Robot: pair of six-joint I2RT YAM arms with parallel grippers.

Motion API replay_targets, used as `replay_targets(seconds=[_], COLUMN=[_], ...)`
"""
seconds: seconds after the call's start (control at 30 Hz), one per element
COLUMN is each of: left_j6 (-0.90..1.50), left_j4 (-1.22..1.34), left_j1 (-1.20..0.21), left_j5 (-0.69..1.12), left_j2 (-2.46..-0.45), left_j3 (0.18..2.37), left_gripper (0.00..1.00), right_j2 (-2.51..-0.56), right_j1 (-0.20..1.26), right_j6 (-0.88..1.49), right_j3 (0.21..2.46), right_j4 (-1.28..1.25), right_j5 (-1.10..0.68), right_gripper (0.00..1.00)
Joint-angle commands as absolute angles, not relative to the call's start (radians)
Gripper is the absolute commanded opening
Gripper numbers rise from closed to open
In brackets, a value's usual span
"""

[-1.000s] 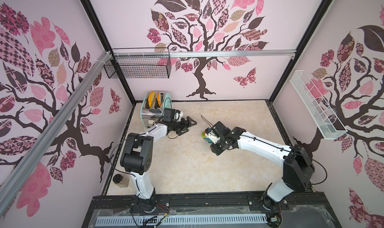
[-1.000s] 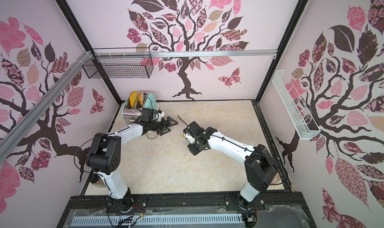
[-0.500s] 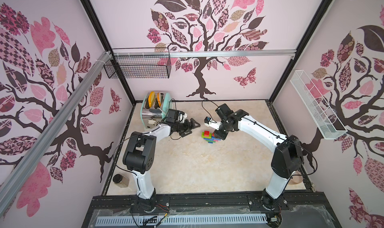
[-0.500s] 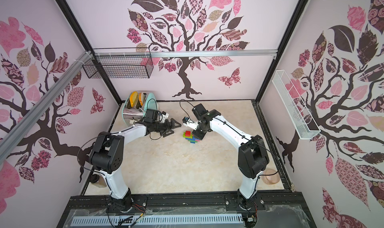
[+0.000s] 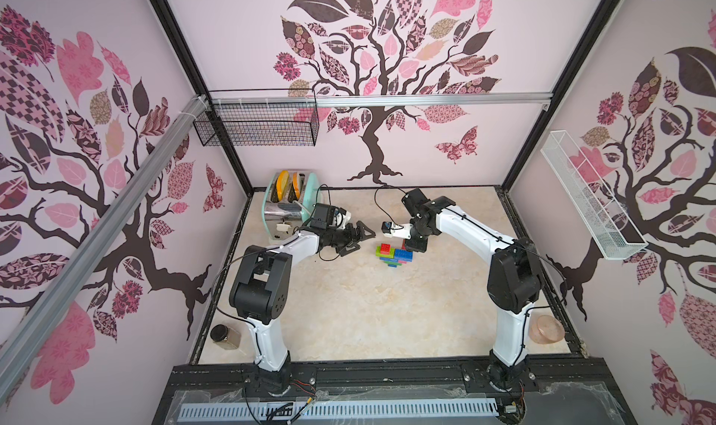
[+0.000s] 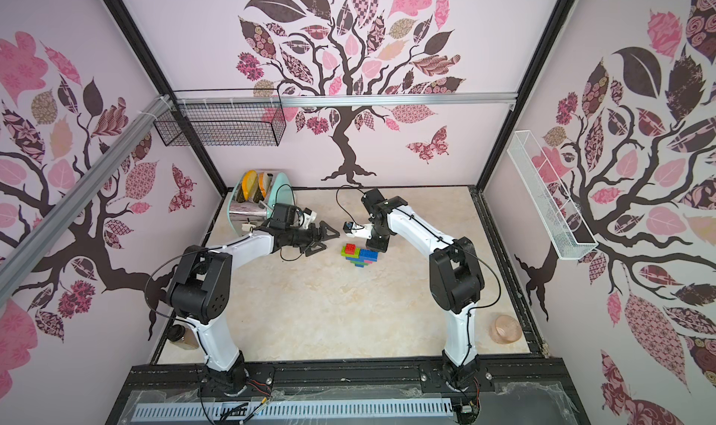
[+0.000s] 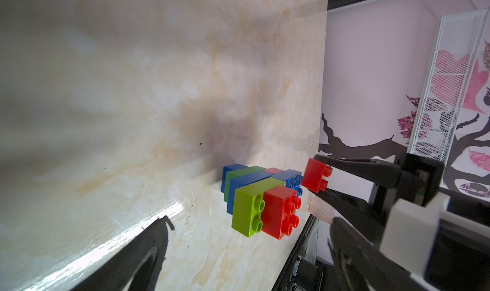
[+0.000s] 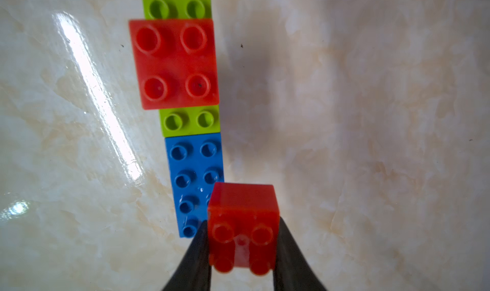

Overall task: Assemble a heart with lego
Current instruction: Assemble the lego brick with the lego brick.

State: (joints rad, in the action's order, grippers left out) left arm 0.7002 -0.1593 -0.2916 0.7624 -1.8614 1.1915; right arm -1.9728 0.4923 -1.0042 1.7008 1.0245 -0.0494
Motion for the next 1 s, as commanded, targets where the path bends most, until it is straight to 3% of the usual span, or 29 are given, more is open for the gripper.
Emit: replay_targets(seconds=[0.0, 0.97], left_j6=[0.683, 0.771], left_j4=[-0.154, 0.006], left_j1=[-0.305, -0.364], left_j5=[0.774, 0.890], left_j2=[-1.870, -1.938], left_j3=[1.201, 1.177], left_gripper=[0.97, 0.97], right_j2=[-1.956, -1.913], right_j1=[0.487, 0.487], right_j6=[-1.053, -1.075], right_j3=[1.744, 1.719], right_j4=[1.040, 1.102], right_j5=[-0.058, -0.155], right_gripper=[0.24, 0.25])
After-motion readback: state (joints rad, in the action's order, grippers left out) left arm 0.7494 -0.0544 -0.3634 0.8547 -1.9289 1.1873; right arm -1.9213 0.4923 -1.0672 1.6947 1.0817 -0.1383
